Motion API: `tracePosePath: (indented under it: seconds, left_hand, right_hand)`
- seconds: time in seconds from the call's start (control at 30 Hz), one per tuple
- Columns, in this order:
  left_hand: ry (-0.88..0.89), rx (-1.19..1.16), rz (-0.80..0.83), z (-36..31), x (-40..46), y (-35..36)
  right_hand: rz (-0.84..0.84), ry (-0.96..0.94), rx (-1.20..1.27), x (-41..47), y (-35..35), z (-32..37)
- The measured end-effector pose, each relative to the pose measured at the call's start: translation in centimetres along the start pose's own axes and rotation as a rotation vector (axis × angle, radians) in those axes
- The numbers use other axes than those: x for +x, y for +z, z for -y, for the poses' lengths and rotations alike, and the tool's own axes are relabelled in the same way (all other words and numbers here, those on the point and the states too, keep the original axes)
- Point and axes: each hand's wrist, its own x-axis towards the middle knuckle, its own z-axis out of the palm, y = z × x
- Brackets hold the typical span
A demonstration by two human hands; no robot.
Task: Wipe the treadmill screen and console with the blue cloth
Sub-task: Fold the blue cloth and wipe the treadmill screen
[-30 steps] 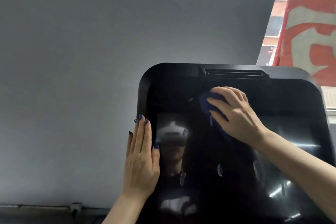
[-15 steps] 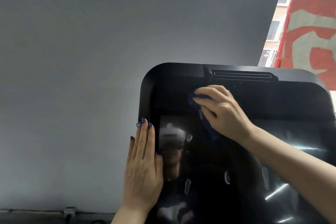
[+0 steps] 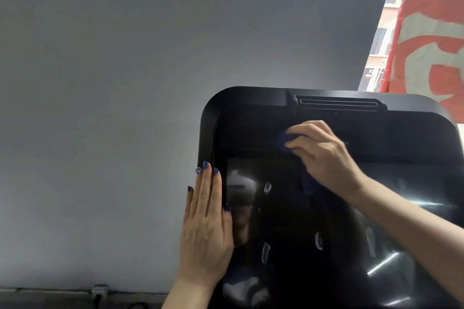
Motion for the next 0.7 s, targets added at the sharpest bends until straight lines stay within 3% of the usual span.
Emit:
tracePosePath:
  seconds: [0.17, 0.33, 0.5, 0.7]
  left_hand:
    - [0.012, -0.005, -0.005, 0.2, 0.0, 0.0]
    - [0.013, 0.001, -0.002, 0.1, -0.2, 0.0]
    - [0.01, -0.002, -0.013, 0.3, -0.1, 0.1]
    - [0.003, -0.003, -0.016, 0.1, -0.2, 0.0]
  right_hand:
    - [-0.114, 0.148, -0.008, 1.6, 2.7, 1.8]
    - [0.053, 0.025, 0.028, 0.9, 1.3, 0.8]
    - [-0.08, 0.111, -0.024, 1.1, 2.0, 0.8]
    - [0.098, -0.008, 0.051, 1.6, 2.5, 1.8]
